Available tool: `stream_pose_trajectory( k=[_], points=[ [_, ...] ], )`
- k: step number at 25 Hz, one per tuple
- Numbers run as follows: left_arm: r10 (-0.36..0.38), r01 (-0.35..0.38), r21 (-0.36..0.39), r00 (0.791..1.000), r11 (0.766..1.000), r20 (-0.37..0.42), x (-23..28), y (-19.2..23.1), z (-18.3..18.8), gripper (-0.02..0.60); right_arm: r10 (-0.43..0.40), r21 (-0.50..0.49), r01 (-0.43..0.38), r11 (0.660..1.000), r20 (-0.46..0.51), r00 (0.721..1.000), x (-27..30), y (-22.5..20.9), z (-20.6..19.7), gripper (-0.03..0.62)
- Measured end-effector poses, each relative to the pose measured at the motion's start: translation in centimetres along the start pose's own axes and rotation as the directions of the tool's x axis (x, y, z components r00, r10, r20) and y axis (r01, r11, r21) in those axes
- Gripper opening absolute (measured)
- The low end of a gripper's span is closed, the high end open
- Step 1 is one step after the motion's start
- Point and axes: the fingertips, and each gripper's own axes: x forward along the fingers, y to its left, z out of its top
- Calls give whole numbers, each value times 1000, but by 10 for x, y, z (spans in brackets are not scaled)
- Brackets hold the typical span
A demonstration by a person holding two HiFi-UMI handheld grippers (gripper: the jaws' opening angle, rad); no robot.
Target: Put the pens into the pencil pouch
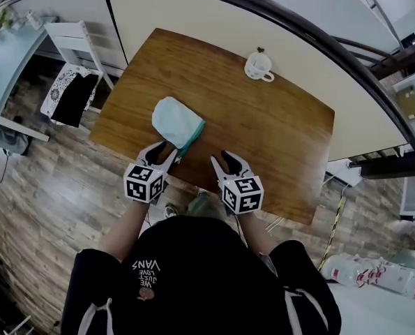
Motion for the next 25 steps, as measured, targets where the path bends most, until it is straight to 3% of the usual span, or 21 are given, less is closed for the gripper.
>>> stream_pose_trajectory(
  k=[11, 20, 25],
  points=[
    [81, -85, 15, 982, 996, 168, -91, -2, 28, 140, 0, 17, -1, 1000, 97, 995, -30, 40, 16, 112],
    [116, -130, 52, 969, 990, 217, -152, -14, 27, 140, 18, -18, -16, 1000, 150, 989, -53, 68, 31, 112],
    [160, -174, 39, 959, 984, 234, -163, -28, 22, 140, 56, -47, -50, 998, 145, 988, -65, 67, 29, 49]
  ],
)
